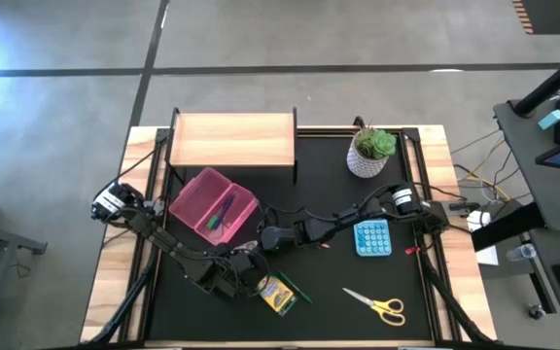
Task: Pack school essentials
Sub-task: Put the sticky notes into the pencil box
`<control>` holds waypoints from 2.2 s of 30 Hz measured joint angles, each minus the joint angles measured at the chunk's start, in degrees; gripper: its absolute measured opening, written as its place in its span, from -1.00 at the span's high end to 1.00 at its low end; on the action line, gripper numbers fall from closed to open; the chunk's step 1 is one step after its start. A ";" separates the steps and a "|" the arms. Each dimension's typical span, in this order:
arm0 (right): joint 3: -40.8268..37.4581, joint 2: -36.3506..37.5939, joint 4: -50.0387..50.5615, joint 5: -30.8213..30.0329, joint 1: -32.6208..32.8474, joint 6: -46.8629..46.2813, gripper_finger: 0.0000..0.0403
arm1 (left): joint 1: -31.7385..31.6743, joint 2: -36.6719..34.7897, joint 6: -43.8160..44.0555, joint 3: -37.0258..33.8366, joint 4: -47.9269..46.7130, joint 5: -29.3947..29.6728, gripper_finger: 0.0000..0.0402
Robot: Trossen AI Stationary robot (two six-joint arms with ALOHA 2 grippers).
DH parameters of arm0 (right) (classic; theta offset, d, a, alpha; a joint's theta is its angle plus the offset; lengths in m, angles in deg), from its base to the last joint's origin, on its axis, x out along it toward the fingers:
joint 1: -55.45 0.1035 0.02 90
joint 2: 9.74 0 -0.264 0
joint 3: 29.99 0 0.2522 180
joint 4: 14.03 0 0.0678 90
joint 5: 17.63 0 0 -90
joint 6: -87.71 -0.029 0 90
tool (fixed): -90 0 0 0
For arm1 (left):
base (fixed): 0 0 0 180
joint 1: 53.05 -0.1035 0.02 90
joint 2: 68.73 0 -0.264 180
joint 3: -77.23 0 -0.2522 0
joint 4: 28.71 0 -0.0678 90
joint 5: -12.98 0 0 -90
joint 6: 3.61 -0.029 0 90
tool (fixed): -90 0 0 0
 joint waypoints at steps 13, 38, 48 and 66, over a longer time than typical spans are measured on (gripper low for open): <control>0.00 7.38 12.24 5.48 0.29 3.62 0.89 | 1.87 -3.09 0.56 2.25 -0.05 -7.37 0.09; 0.07 14.29 -0.70 -11.78 -10.38 1.08 0.89 | 5.76 -28.20 0.15 1.77 -9.86 -7.22 0.09; 0.09 11.12 -4.21 -15.67 -12.35 -1.15 0.89 | 5.84 -28.70 0.11 0.88 -14.49 -7.02 0.09; 3.93 4.44 -6.03 -17.66 -12.24 -3.16 0.85 | 5.86 -28.65 -0.11 0.75 -15.77 -6.93 0.09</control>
